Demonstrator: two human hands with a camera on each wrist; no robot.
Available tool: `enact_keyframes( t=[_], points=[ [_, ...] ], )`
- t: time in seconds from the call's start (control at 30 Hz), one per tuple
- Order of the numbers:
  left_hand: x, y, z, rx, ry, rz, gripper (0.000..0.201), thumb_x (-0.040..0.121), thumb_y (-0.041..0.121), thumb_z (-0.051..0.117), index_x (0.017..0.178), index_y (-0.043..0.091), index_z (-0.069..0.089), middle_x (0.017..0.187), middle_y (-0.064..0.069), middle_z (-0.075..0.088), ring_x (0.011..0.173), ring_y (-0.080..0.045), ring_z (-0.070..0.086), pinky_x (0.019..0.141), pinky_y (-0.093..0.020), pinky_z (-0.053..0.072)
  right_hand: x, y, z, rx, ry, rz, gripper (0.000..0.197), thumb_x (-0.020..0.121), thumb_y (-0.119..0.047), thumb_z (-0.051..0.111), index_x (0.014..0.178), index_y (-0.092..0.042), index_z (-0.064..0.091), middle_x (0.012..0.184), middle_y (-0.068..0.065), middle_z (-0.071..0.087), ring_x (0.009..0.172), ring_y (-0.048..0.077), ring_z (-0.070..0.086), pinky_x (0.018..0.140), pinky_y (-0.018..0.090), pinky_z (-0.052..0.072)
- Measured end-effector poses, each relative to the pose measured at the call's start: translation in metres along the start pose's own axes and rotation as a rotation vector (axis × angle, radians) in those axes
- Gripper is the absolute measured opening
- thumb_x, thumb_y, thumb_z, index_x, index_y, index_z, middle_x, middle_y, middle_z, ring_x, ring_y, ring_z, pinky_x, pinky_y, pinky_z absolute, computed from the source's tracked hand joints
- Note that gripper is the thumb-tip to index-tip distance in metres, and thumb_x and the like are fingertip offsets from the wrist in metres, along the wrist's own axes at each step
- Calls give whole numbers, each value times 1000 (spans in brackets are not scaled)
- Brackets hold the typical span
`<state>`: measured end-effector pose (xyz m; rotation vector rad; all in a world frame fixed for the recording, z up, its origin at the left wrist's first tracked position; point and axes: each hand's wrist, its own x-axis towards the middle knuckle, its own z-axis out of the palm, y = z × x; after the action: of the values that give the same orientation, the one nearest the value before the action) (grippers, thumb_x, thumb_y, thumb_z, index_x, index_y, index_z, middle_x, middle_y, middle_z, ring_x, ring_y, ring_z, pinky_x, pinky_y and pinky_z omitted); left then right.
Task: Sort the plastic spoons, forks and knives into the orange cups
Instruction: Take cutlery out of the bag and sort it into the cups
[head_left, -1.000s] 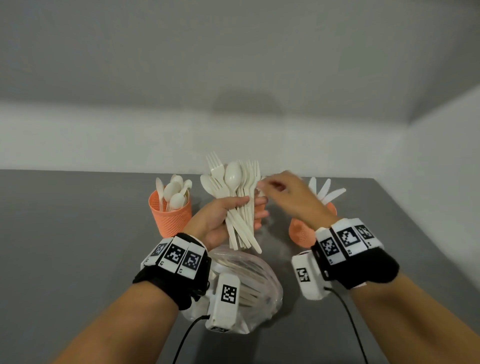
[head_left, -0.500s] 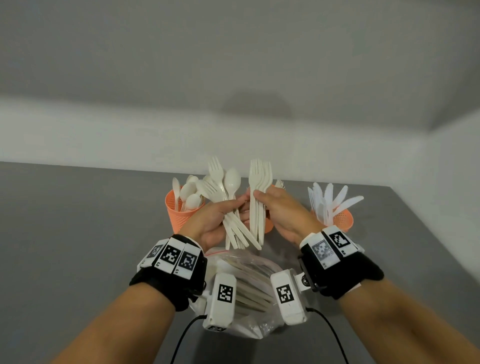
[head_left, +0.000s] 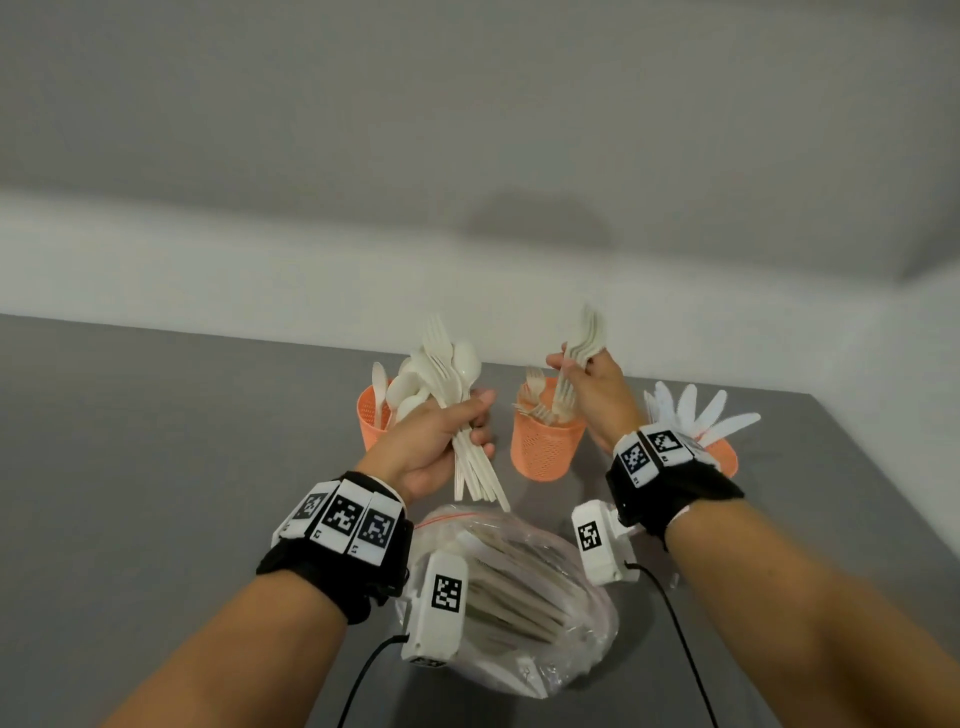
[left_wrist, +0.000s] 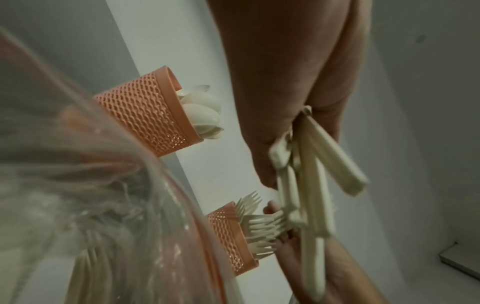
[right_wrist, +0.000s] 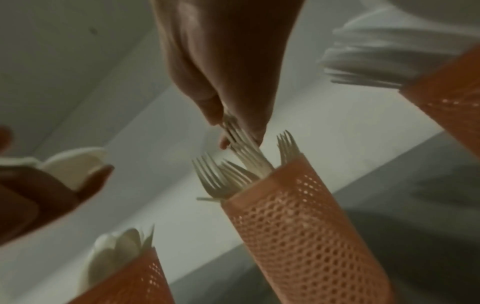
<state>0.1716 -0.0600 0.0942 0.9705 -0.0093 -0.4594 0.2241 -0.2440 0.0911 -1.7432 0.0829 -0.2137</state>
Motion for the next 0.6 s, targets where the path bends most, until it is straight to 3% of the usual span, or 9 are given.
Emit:
enact_keyframes(
  t=[0.1, 0.17, 0.27, 0.37, 0.43, 0.5, 0.6],
  points=[
    [0, 2, -5, -33, -24, -23, 24, 86, -2, 47, 108, 6, 46, 56, 1, 47, 46, -10, 47, 51, -26, 50, 3, 17, 2, -79, -31, 66, 23, 93, -15, 52, 115, -10, 55, 111, 10, 66, 100, 24, 65, 89, 36, 52],
    [0, 3, -8, -61, -31, -36, 30, 81, -4, 44, 110, 5, 47, 61, -1, 48, 49, -11, 49, 55, -28, 51, 4, 25, 1, -105, -52, 109, 18, 94, -13, 49, 110, -10, 58, 110, 12, 67, 100, 25, 65, 91, 38, 51],
    [0, 5, -7, -30, -20, -31, 21, 89, -3, 40, 104, 6, 51, 67, -3, 50, 54, -12, 55, 61, -30, 55, 8, 26, -1, -175, -103, 164, 21, 91, -6, 47, 110, -9, 58, 111, 14, 66, 104, 29, 63, 92, 42, 50],
    [0, 3, -7, 0, -22, -1, 14, 95, 2, 42, 97, 3, 56, 70, -5, 64, 62, -13, 66, 67, -33, 58, 10, 10, -1, -208, -72, 135, 57, 82, 2, 56, 134, -12, 36, 123, 4, 50, 111, 20, 52, 84, 29, 47],
    [1, 2, -6, -2, -19, 24, 14, 95, 4, 43, 94, 1, 58, 71, -5, 69, 66, -13, 69, 69, -32, 58, 4, -7, 0, -249, 46, -54, 73, 79, 4, 59, 142, -12, 25, 127, 2, 38, 117, 14, 40, 93, 24, 38],
    [3, 2, -6, 4, 10, 39, 14, 94, 4, 46, 92, 1, 60, 73, -4, 71, 69, -12, 70, 69, -31, 58, -7, -24, 8, -299, 107, -285, 65, 78, 2, 61, 136, -10, 34, 123, 3, 39, 112, 10, 41, 92, 16, 35],
    [4, 3, -4, -40, 42, 79, 18, 94, 3, 46, 103, 1, 60, 79, -5, 73, 75, -13, 71, 72, -30, 58, -30, -40, 29, -259, -97, -364, 28, 79, -2, 65, 106, -8, 61, 94, -1, 55, 81, 0, 52, 70, 9, 40]
  ],
)
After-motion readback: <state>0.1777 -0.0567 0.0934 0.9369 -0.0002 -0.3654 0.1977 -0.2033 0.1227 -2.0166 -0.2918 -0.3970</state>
